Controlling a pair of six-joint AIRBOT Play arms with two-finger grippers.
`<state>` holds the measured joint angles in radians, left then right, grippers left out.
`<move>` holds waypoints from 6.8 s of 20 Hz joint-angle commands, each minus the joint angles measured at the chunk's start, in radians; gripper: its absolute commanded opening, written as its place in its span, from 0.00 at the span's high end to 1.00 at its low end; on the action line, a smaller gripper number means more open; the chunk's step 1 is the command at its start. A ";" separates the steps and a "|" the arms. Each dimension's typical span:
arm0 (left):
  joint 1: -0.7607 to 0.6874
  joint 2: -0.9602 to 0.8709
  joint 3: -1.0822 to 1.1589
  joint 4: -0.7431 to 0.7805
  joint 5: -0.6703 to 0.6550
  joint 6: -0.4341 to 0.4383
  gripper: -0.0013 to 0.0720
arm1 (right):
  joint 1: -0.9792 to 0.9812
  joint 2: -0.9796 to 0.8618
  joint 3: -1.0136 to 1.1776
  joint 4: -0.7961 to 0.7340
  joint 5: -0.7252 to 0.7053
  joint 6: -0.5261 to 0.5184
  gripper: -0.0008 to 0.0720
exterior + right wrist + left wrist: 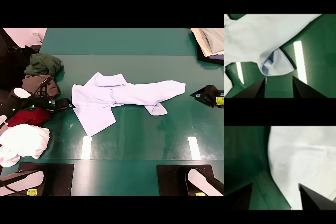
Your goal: Fold the shirts.
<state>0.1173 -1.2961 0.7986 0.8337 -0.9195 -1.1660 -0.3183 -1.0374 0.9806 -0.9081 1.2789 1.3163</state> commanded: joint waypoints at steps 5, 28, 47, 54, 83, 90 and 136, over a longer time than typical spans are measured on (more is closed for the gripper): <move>0.000 -0.086 -0.005 -0.173 0.071 0.101 0.36 | 0.000 0.066 -0.018 0.000 0.011 0.000 0.47; -0.131 -0.089 0.332 -0.151 -0.069 0.092 0.95 | 0.232 -0.430 -0.018 -0.009 -0.110 0.000 0.47; 0.033 0.105 0.679 -0.077 -0.329 -0.013 0.95 | 0.157 -0.058 0.079 0.094 0.203 0.000 0.96; 0.045 0.230 1.049 -0.078 -0.277 -0.061 0.95 | -0.011 0.122 0.383 0.232 -0.101 0.011 0.97; -0.077 0.121 0.705 -0.171 -0.262 -0.215 0.95 | 0.068 -0.163 0.670 -0.171 0.241 0.285 0.97; -0.134 -0.244 0.673 -0.060 0.052 -0.190 0.95 | 0.146 -0.480 0.583 -0.166 0.003 0.287 0.97; 0.076 0.400 -0.443 0.044 -0.217 -0.171 0.29 | 0.086 -0.108 0.048 -0.079 0.054 0.077 0.43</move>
<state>0.1917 -0.9146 0.4225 0.9089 -1.1465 -1.3483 -0.2329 -1.1519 1.0340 -1.0058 1.3308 1.3937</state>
